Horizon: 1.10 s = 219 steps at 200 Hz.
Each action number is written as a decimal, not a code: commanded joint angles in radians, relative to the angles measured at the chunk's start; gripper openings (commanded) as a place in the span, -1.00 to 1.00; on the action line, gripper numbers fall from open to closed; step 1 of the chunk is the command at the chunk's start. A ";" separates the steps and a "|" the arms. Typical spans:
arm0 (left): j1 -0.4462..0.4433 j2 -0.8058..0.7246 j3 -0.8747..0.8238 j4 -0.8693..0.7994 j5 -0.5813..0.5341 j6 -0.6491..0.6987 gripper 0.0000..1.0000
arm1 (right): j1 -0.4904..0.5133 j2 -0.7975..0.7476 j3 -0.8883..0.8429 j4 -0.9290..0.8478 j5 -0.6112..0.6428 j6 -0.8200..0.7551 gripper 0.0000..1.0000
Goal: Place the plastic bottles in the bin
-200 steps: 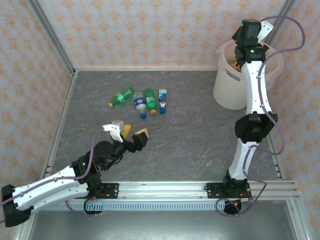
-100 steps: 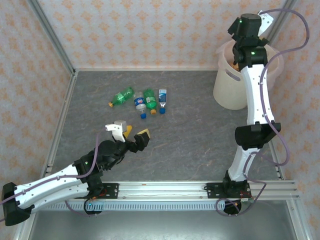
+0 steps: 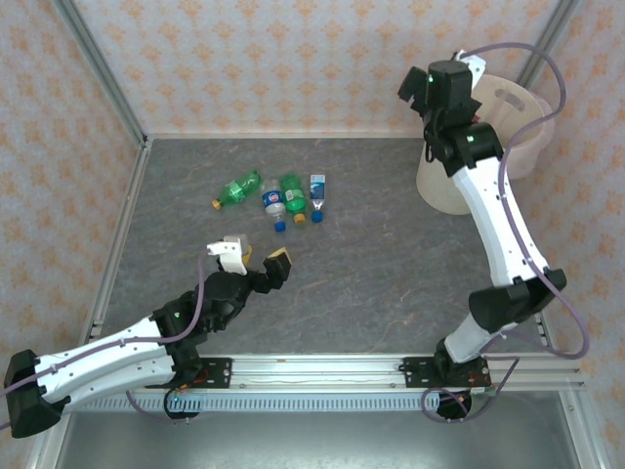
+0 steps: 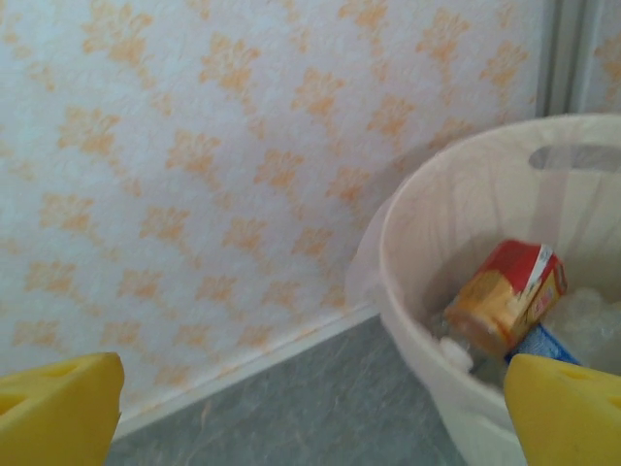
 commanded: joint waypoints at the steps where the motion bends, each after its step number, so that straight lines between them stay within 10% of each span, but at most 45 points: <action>1: 0.039 0.014 0.044 -0.033 -0.052 -0.017 0.98 | 0.031 -0.138 -0.143 0.085 -0.054 0.037 0.99; 131: 0.413 0.397 0.247 -0.151 -0.062 0.054 0.98 | 0.080 -0.556 -1.036 0.621 -0.614 0.120 0.99; 219: 0.724 0.698 0.438 -0.143 0.231 0.115 0.94 | 0.162 -0.628 -1.341 0.913 -0.699 0.189 0.99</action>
